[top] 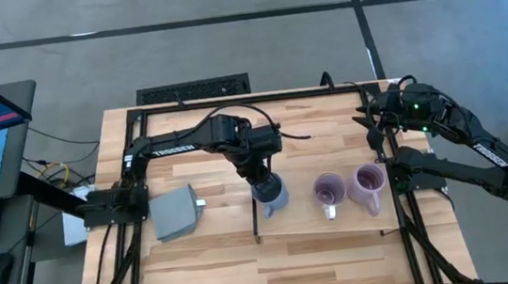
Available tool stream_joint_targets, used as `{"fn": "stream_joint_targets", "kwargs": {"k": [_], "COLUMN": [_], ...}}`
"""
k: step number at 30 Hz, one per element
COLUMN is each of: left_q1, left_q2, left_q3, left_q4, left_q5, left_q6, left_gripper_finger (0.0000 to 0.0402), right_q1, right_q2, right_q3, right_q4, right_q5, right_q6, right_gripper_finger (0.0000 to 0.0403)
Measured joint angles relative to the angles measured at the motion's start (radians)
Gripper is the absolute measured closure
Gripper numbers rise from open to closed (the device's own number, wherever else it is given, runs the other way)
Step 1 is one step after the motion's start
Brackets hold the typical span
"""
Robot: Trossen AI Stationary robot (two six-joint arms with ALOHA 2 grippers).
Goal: Stack small to large cups/mugs on shelf
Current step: Put the blue mug on the shelf
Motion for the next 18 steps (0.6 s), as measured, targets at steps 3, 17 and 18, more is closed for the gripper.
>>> {"fn": "stream_joint_targets", "kwargs": {"k": [3,17,18], "left_q1": [0.0,0.0,0.0], "left_q2": [0.0,-0.002,-0.002], "left_q3": [0.0,0.0,0.0], "left_q4": [0.005,0.024,0.026], "left_q5": [0.002,0.017,0.022], "left_q6": [0.002,0.019,0.02], "left_gripper_finger": [0.0397,0.0348,0.0345], "right_q1": [0.0,0.0,0.0], "right_q2": [0.0,0.0,0.0], "right_q3": [0.0,0.0,0.0], "right_q4": [0.0,-0.001,-0.002], "right_q5": [0.0,0.0,0.0], "right_q6": [0.0,0.0,0.0], "right_gripper_finger": [0.0231,0.0231,0.023]}}
